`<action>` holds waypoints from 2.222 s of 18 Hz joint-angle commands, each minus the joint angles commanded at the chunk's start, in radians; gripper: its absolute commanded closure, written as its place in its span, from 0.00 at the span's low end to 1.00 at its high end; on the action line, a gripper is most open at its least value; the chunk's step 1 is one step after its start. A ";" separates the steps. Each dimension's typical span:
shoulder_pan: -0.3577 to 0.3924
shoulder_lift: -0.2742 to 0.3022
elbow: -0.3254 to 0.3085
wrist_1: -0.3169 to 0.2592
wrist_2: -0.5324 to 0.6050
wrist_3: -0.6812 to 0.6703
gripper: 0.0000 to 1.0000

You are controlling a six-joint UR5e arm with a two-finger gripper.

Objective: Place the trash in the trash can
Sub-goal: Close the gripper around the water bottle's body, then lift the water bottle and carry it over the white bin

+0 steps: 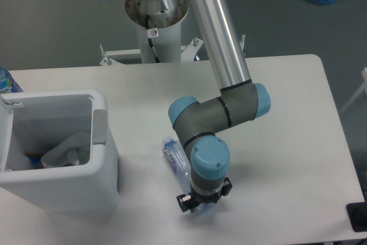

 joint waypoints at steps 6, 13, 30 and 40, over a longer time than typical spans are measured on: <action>0.000 0.005 -0.003 -0.002 -0.002 0.003 0.45; 0.011 0.084 0.044 0.005 -0.017 0.032 0.45; 0.094 0.302 0.209 0.268 -0.344 0.029 0.45; 0.020 0.388 0.176 0.268 -0.419 -0.046 0.45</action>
